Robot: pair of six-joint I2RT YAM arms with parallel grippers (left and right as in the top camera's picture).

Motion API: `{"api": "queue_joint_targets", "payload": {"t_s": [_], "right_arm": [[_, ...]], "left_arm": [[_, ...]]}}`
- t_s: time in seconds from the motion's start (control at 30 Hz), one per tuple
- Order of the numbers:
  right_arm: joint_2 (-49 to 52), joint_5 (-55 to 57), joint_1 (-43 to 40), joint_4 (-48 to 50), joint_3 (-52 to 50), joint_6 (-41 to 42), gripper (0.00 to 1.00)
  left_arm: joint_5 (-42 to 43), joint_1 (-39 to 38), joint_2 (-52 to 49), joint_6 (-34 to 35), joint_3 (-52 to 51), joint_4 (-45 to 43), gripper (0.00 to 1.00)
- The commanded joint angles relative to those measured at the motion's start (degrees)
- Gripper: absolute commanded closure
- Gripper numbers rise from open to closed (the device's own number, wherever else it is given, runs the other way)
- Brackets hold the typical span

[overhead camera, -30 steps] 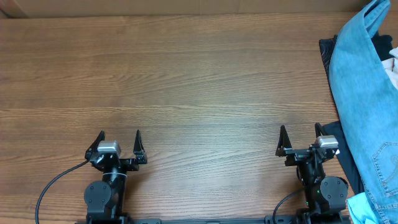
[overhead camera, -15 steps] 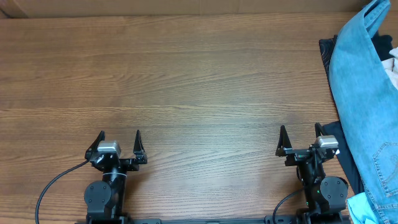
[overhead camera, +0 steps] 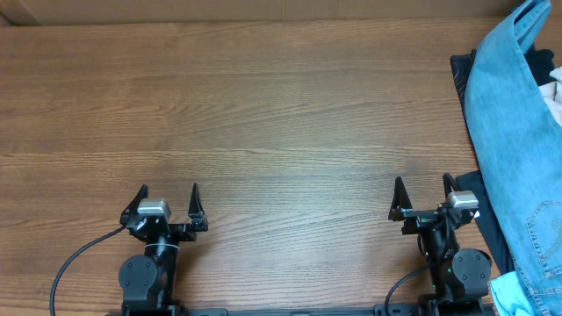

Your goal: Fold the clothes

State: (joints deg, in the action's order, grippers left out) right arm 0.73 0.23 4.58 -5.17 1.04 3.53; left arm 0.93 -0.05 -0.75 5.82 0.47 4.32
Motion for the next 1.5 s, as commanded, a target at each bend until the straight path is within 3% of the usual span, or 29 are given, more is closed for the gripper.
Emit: {"api": "queue_joint_targets", "payload": {"t_s": [0.0,0.33,0.63,0.87,1.03,1.33,1.47], "right_arm": [[-0.5,0.6,-0.2,-1.3,0.5,1.4,0.0],[4.9,11.4,-0.2,-12.4,14.8,1.4,0.0],[36.2,15.3,-0.4,-20.8,40.5,1.1,0.0],[61.0,15.1,-6.9,-32.4,55.1,1.0,0.0],[73.8,16.5,-10.7,-34.6,57.7,1.0,0.0],[87.8,21.7,-21.3,-34.6,57.7,1.0,0.0],[92.8,23.7,-27.0,-35.0,57.7,1.1,0.09]], "left_arm": [[2.9,-0.5,0.5,3.4,0.2,0.3,0.0],[3.0,-0.5,-1.9,3.4,11.8,11.0,0.0],[1.9,-0.5,-24.1,3.6,31.1,20.7,0.0],[5.2,-0.5,-38.9,3.7,40.7,25.6,0.0],[11.5,-0.5,-43.7,3.7,41.0,25.5,0.0],[10.9,-0.5,-44.6,3.6,41.0,25.5,0.0],[10.9,-0.5,-44.6,3.6,41.0,25.2,0.0]]}}
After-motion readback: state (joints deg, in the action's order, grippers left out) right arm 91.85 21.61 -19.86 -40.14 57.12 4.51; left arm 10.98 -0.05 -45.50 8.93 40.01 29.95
